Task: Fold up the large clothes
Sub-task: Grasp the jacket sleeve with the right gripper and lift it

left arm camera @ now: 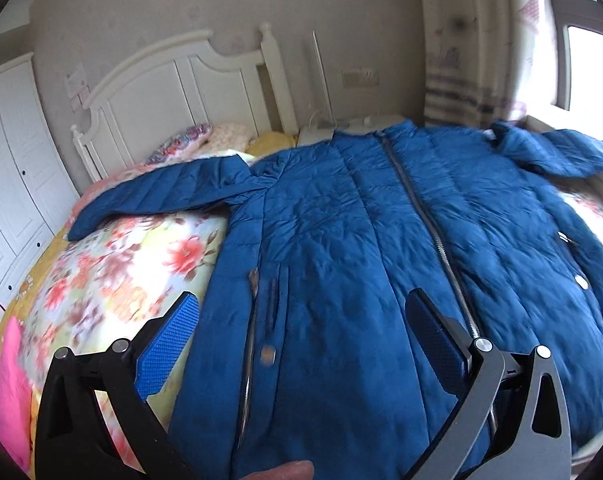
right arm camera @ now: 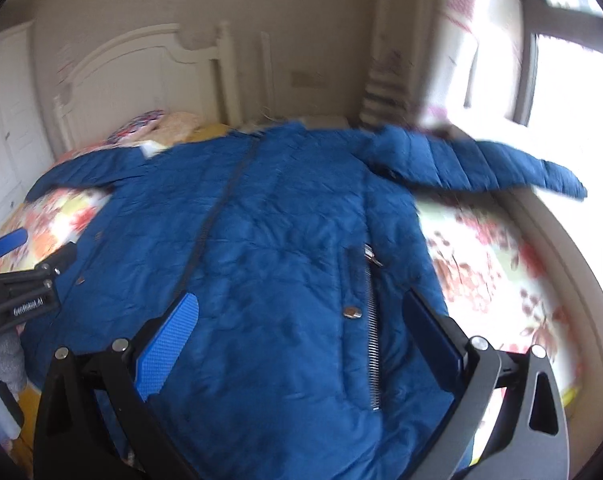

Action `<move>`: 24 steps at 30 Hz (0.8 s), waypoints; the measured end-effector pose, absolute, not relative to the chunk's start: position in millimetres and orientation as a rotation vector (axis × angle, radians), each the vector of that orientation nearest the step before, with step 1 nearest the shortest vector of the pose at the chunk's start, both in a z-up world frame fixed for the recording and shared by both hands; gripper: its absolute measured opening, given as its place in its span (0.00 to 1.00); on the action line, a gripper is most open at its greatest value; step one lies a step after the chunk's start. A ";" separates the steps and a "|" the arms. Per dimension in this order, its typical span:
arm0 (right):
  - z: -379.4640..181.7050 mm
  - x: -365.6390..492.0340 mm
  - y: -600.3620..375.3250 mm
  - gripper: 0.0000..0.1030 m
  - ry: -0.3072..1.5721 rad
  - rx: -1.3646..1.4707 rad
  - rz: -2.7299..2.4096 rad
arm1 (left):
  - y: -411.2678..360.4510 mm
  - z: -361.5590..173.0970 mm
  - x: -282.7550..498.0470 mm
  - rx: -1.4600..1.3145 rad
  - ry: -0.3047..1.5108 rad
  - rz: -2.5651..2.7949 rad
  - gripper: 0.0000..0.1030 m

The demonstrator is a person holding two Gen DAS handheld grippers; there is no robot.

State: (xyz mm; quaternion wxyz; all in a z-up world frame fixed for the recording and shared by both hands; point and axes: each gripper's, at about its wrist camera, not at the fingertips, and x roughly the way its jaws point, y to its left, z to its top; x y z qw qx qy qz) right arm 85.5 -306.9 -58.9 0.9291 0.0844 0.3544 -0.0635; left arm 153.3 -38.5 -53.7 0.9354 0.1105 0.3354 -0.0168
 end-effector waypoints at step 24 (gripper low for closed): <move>-96.3 279.2 -576.7 0.31 0.625 0.596 -0.612 | -27.8 -140.4 333.2 0.028 0.960 -0.014 0.96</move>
